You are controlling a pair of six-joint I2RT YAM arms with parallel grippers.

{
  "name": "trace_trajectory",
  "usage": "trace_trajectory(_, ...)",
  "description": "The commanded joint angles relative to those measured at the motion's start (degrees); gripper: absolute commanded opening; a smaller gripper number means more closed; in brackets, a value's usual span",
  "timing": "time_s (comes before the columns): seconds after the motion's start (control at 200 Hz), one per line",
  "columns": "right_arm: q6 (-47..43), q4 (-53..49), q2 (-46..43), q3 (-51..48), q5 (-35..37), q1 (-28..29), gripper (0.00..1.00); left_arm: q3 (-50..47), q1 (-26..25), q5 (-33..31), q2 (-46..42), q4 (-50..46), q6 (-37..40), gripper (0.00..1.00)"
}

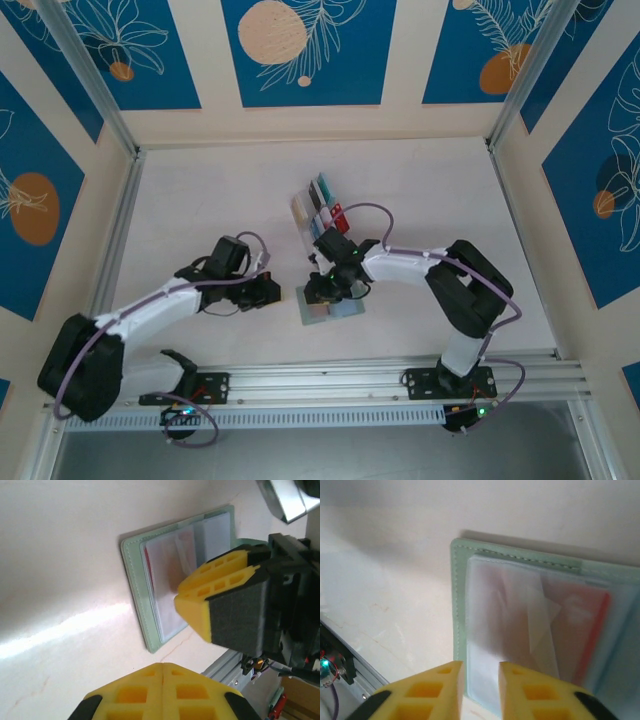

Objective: Put the credit cards into the card holder

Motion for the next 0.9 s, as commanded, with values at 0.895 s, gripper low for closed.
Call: trace_trajectory(0.895, -12.9, -16.3, 4.9, 27.7, -5.4, -26.1, 0.56, 34.3, 3.7, 6.2, 29.3, 6.6, 1.9, 0.15)
